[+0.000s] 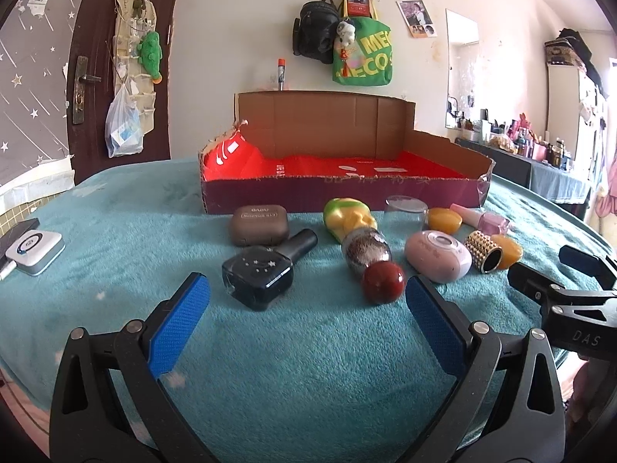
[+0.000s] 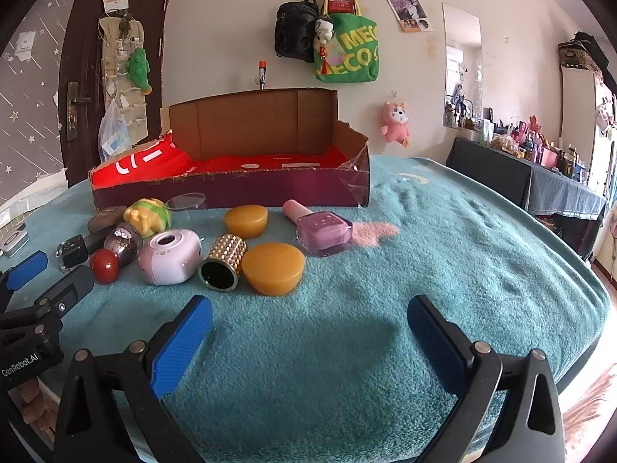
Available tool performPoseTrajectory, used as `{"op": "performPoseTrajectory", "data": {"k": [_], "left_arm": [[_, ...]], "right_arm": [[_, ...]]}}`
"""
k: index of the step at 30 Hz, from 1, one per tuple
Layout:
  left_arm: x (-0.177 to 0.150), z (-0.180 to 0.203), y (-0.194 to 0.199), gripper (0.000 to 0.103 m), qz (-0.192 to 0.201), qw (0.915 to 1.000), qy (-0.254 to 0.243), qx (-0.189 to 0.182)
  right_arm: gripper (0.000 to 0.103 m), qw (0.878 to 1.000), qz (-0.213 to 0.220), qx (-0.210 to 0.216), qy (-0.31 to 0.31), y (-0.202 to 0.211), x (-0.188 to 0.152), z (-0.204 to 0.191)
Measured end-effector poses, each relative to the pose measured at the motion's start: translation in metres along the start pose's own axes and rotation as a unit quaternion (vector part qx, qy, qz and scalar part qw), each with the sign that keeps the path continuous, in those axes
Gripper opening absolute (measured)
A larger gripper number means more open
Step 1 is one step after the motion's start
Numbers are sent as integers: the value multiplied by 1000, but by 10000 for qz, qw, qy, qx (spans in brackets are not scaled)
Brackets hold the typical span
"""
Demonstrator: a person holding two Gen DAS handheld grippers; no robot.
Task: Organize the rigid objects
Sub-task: 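Grasp the black star-printed nail polish with the left tool while the right tool grasps the orange disc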
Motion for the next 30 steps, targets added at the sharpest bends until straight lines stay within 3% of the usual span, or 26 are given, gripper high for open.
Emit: {"op": "performPoseTrajectory", "data": {"k": [6, 15, 26, 30], "left_arm": [[10, -7, -3, 103, -207, 9998, -23, 20], [24, -26, -18, 103, -635, 9979, 90, -17], [36, -39, -37, 103, -1268, 9909, -87, -436], [37, -43, -45, 94, -1466, 9876, -135, -551]], "right_arm": [[103, 9999, -1, -115, -42, -3, 13, 4], [103, 9989, -344, -295, -66, -18, 22, 11], [103, 9971, -735, -181, 35, -35, 25, 8], [102, 9969, -774, -130, -12, -37, 27, 10]]}}
Point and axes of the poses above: each gripper's, at about its wrist camera, not at the fingertips, and y roughly against the way its jaws point, z to its right, x to its top, the point moved 3 cm from there along -y, roughly the way its jaws point, and after that the axes turned 1 degree about -y, right-handed, at the moved point
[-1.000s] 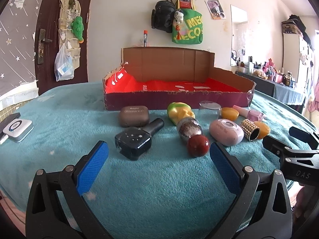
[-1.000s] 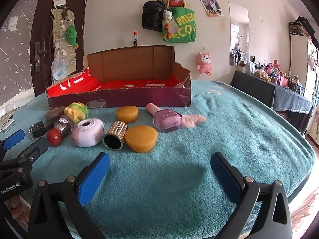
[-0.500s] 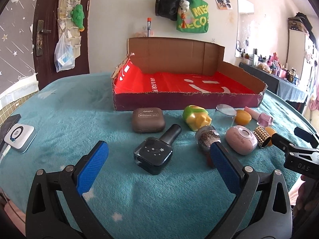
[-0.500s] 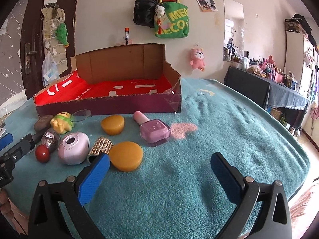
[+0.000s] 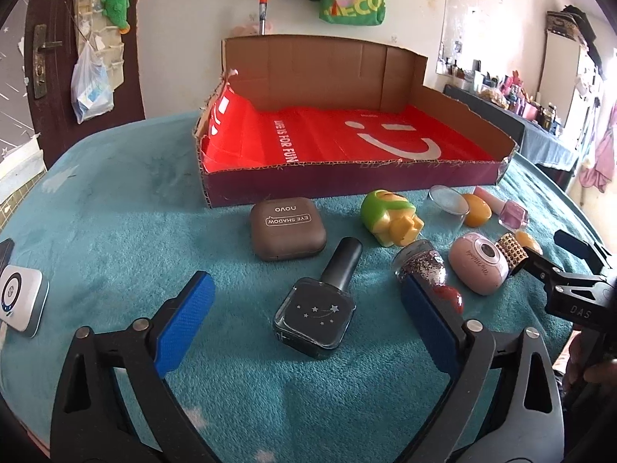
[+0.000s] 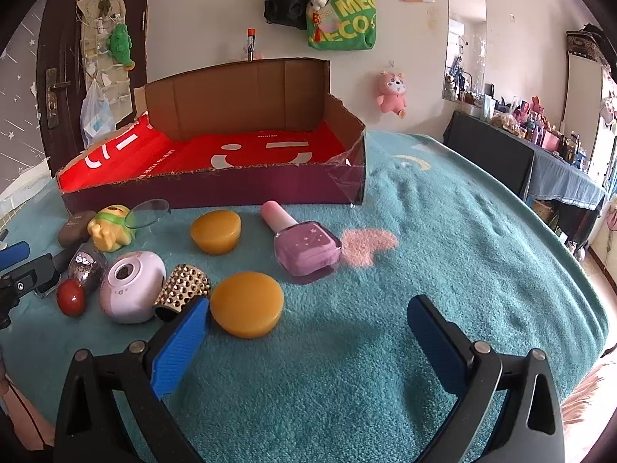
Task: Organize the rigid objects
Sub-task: 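Grasp the black star-printed nail polish with the left tool while the right tool grasps the orange disc, then carry the nail polish with the left tool while the right tool carries the orange disc into the red box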
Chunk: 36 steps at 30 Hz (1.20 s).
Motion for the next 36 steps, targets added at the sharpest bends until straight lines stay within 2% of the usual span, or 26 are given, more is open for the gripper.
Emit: {"op": "performPoseTrajectory", "data": {"k": [5, 7, 9, 11, 12, 13, 17, 22, 36], "left_arm": [[1, -2, -7, 79, -176, 9997, -2, -147], [1, -1, -10, 67, -256, 9994, -12, -233], [-1, 2, -16, 40, -378, 9987, -76, -321], [-1, 5, -17, 39, -340, 9991, -120, -224], [-1, 5, -17, 39, -340, 9990, -92, -271], [0, 5, -16, 39, -338, 9989, -41, -312], [5, 5, -11, 39, -261, 9987, 133, -422], [12, 12, -6, 39, -132, 9987, 103, -471], [24, 20, 0, 39, 23, 9988, 60, -487]], "right_arm": [[96, 9998, -72, 174, -43, -4, 1, 0], [92, 9997, -100, 238, -36, -5, 1, -1], [84, 9994, -120, 333, -7, -6, 1, -3], [64, 9988, -108, 469, 62, -5, 0, -8], [47, 9985, -85, 529, 111, -4, 0, -10], [40, 9982, -71, 570, 153, -3, 1, -12], [40, 9977, 61, 673, 75, 5, 6, -10], [40, 9972, 212, 718, 44, 12, 20, -5], [40, 9967, 187, 782, 80, 8, 27, 1]]}}
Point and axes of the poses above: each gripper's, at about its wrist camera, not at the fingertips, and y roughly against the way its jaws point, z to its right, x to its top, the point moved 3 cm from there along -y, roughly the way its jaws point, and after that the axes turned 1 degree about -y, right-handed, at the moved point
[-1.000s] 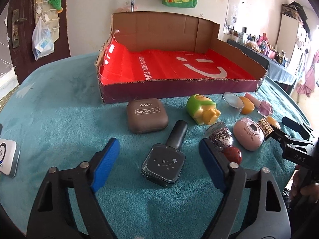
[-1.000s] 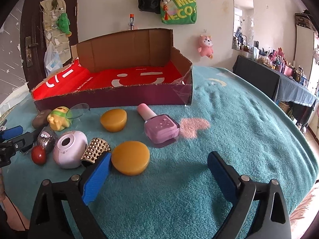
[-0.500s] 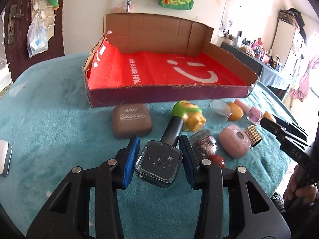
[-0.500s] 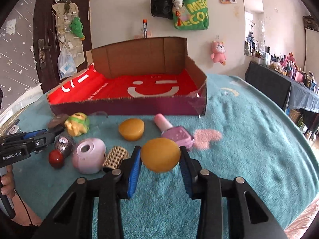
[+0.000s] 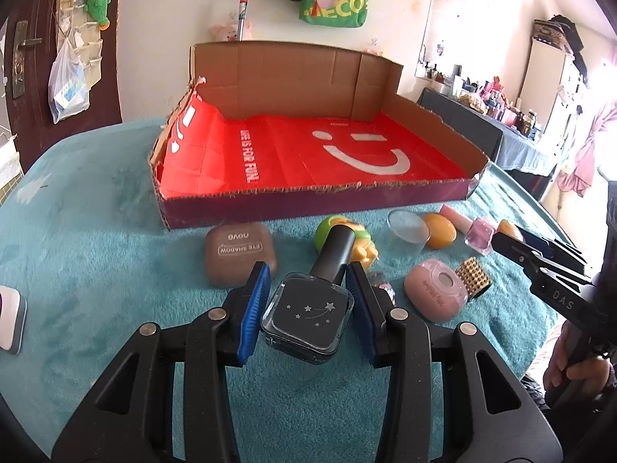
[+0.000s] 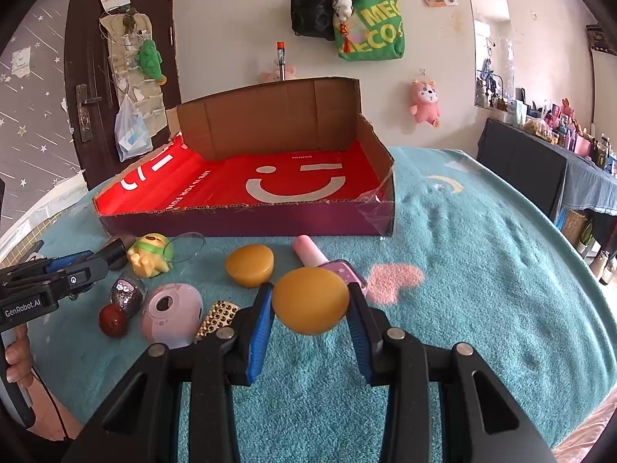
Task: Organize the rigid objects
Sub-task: 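Carry the nail polish with the left tool while the right tool carries the orange disc into the red box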
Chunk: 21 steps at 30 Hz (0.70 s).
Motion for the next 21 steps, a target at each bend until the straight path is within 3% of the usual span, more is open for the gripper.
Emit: {"op": "performPoseTrajectory", "data": {"k": [10, 15, 21], "left_arm": [[52, -7, 6, 39, 476, 9989, 14, 20], [78, -14, -17, 39, 325, 9994, -27, 100], [99, -19, -55, 39, -94, 9993, -260, 268]], "right_arm": [[40, 9975, 425, 54, 557, 2, 59, -12], [40, 9967, 163, 122, 788, -33, 89, -10], [40, 9932, -635, 324, 916, -83, 108, -5]]}}
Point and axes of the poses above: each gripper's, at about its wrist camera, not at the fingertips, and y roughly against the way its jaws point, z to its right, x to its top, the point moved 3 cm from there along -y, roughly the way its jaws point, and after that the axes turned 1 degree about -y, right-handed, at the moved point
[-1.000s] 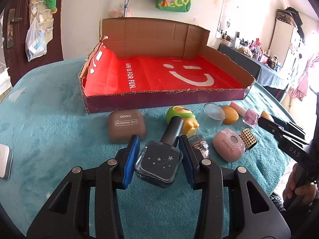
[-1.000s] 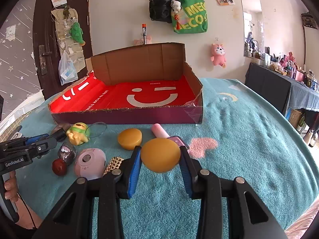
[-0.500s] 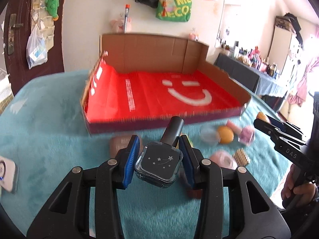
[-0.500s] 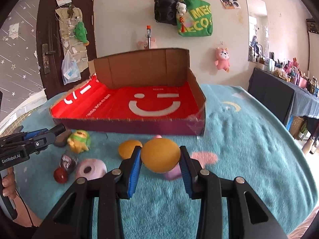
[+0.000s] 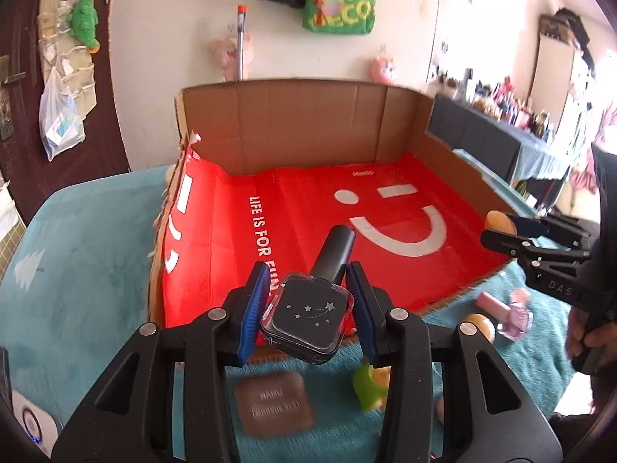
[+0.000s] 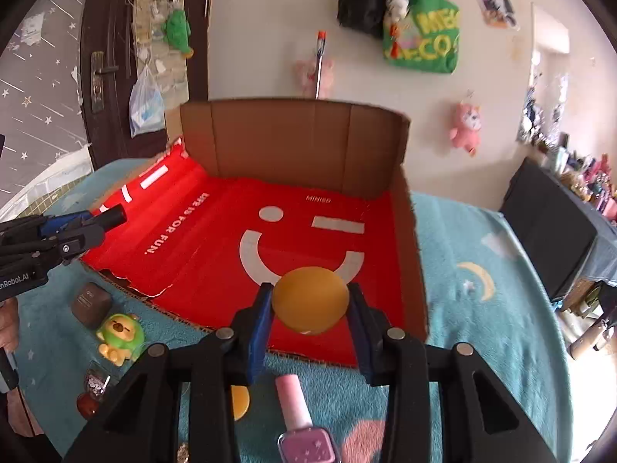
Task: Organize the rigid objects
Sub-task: 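Carry the nail polish with the left tool while the right tool carries the orange disc into the red box, then open the left tool on the box floor while the right tool releases the orange disc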
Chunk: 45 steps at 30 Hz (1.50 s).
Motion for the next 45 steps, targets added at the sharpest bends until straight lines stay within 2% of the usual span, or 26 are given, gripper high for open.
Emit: {"op": "performPoseTrajectory", "data": {"k": [7, 11, 19, 25, 45], "left_arm": [[5, -4, -39, 39, -540, 9982, -171, 195], [3, -6, -55, 39, -789, 9962, -225, 275], [-1, -9, -72, 39, -1139, 9932, -128, 201], [-4, -11, -79, 39, -1290, 9914, -99, 175], [-3, -10, -79, 39, -1261, 9915, -228, 221]], "right_arm": [[40, 9954, -925, 58, 237, -46, 12, 3], [40, 9913, -1287, 101, 257, -62, 12, 4], [40, 9846, -1713, 6, 346, -79, 10, 3], [39, 9828, -1818, -12, 338, -84, 7, 3], [40, 9822, -1847, 69, 325, -89, 7, 4]]}}
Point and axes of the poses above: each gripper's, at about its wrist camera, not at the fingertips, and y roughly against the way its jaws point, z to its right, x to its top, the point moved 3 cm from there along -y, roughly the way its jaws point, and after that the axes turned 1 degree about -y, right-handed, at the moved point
